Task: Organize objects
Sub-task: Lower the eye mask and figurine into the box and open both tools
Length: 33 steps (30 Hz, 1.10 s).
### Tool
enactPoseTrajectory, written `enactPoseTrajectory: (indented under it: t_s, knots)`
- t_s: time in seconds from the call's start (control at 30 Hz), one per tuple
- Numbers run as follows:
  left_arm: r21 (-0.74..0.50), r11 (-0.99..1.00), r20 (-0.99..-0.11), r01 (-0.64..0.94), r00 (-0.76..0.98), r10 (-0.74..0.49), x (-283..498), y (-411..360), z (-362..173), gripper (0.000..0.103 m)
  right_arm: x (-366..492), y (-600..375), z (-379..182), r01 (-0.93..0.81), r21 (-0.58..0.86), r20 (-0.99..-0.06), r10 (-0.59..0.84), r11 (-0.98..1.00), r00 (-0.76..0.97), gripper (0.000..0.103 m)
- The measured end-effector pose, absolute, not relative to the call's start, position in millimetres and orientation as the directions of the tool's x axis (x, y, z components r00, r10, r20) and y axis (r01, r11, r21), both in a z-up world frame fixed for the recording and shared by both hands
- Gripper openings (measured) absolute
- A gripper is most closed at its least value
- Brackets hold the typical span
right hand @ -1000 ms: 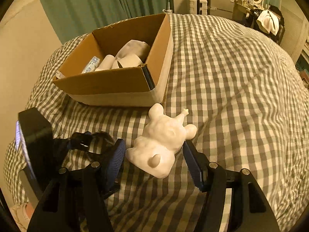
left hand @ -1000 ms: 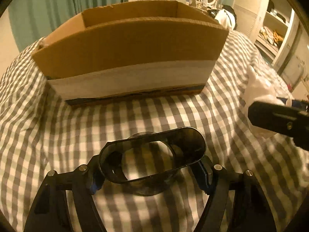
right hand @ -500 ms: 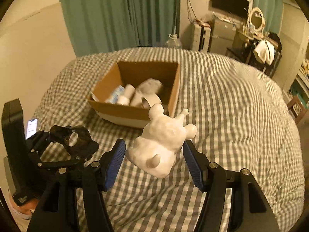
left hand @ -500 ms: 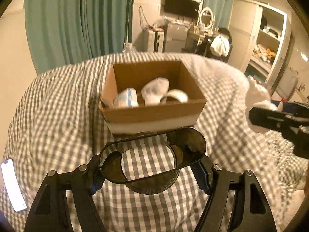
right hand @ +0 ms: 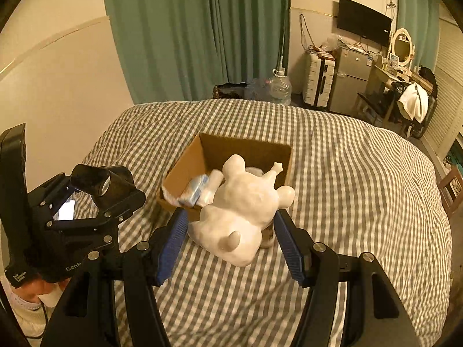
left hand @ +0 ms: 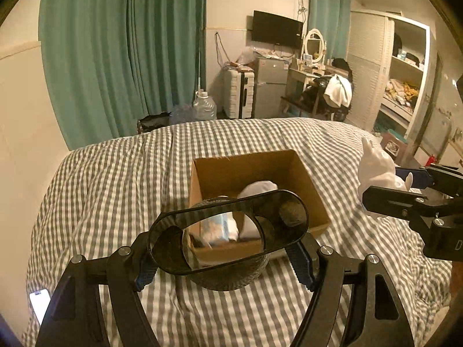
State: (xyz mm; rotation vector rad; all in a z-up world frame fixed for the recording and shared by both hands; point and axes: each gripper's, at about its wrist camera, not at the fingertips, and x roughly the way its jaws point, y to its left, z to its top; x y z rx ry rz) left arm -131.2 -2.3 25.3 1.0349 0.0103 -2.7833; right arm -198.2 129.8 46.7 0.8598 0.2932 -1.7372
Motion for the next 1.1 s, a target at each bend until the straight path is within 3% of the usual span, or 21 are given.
enactPoseTrajectory:
  t_s: [0.63,0.77,0.87,1.1]
  knots:
    - [0.133,-0.978,-0.724,0.162,-0.657,-0.208,-278,-30,-69,0.077,-279,-20,-36,0.907,0.230,-0.735,-0.673,-0.352,-0.075,0.062]
    - [0.100,-0.985,-0.729,0.143,-0.663,-0.170,-287,-31,-82,0.078,-293,-30,-52,0.891,0.256,-0.732,-0.677,-0.375,-0.075,0.063]
    - [0.126,-0.981,-0.730,0.147,-0.656,-0.192,-287,-29,-89,0.080,-299,-28,-57,0.876,0.306,-0.722,-0.691,-0.373,-0.042,0.073]
    - [0.190,-0.971,-0.715,0.147,-0.657,-0.239,-264,-12,-73,0.083,-301,0,-31,0.847,0.307,-0.688,-0.717,-0.433,-0.117,0.073]
